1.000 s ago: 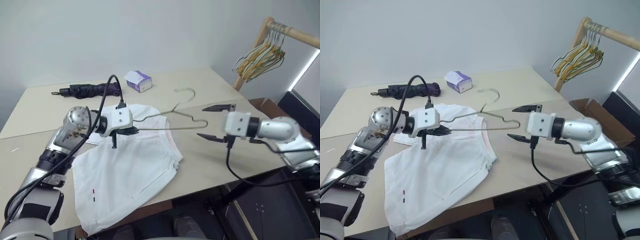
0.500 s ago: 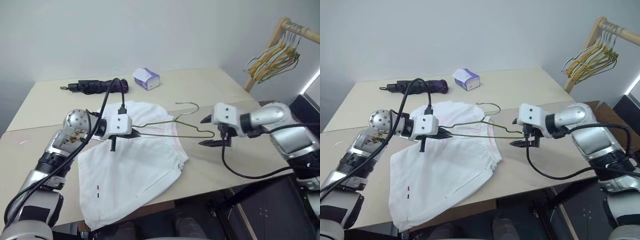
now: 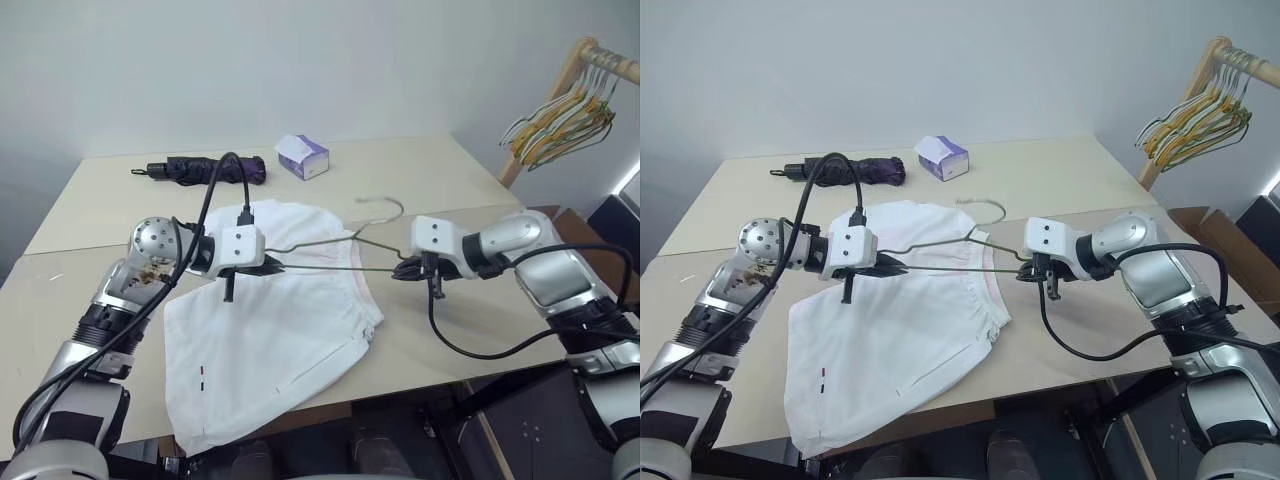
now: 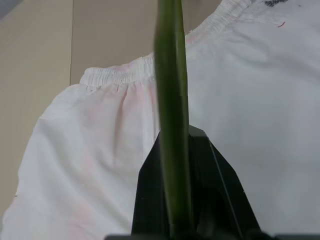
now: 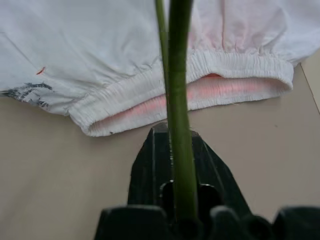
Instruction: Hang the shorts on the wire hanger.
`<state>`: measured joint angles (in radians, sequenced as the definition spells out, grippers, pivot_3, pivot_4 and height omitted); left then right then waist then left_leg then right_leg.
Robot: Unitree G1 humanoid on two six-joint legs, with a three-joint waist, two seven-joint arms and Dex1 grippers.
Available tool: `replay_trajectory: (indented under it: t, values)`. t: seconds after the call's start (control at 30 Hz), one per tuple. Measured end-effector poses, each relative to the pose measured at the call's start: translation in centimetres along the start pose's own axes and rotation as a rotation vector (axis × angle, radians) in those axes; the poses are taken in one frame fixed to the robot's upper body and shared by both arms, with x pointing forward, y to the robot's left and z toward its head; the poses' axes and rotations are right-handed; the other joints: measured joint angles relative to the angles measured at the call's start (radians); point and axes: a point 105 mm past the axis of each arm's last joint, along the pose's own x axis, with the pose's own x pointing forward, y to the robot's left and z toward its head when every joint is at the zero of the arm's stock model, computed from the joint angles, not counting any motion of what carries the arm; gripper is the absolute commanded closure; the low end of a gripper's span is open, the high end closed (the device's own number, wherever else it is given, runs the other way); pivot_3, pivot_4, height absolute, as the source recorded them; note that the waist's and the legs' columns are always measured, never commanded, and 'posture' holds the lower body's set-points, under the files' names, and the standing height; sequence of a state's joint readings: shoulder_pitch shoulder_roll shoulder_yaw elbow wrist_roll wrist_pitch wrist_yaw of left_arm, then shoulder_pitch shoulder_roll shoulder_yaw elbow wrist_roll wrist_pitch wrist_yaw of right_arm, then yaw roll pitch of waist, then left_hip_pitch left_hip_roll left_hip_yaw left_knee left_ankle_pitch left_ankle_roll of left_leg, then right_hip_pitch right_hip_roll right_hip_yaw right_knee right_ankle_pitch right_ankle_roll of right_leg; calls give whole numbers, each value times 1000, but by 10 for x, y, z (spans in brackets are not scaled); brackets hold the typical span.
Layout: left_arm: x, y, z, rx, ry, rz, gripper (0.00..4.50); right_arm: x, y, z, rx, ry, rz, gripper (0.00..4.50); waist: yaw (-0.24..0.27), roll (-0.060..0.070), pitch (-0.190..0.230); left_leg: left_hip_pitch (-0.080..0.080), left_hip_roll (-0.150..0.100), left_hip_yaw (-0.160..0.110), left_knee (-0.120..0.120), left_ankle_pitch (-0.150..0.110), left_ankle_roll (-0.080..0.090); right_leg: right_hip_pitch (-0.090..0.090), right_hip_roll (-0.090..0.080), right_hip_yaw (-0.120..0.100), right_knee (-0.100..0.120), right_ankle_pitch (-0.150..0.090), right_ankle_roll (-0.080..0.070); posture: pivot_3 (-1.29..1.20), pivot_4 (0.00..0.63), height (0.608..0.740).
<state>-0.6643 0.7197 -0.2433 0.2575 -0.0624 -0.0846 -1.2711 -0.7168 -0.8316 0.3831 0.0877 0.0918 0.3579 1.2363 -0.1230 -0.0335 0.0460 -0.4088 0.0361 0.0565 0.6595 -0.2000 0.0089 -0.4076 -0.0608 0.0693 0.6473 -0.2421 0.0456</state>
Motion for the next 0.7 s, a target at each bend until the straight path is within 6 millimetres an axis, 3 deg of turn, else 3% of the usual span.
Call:
replay_trajectory:
  t: [0.17,0.3,0.47,0.63,0.7]
  values:
    - [0,-3,0,6,0,-26,4500,0,7,-1,0,-13,29,4485,0,0,0,0,0,0,0,0,0,0,0,0,0,0,0,-99,0,740]
    - [0,-7,1,-1,-30,-64,3478,-3,15,-1,9,-38,47,4500,0,0,0,0,0,0,0,0,0,0,0,0,0,0,0,-107,0,740]
    - [-7,-5,-6,-76,-66,-87,1803,-17,30,-8,99,-87,76,4500,1,0,0,0,0,0,0,0,0,1,0,-1,0,-3,4,-112,0,740]
    - [-27,26,-7,-132,-132,94,128,-32,52,-33,317,-86,105,4500,2,0,0,0,0,0,0,0,0,1,0,-1,-1,-3,4,-111,0,740]
    - [-33,36,2,-166,-202,165,36,-33,60,-40,447,-100,116,4500,1,0,0,1,0,0,0,0,0,2,0,-1,0,-2,4,-109,4,740]
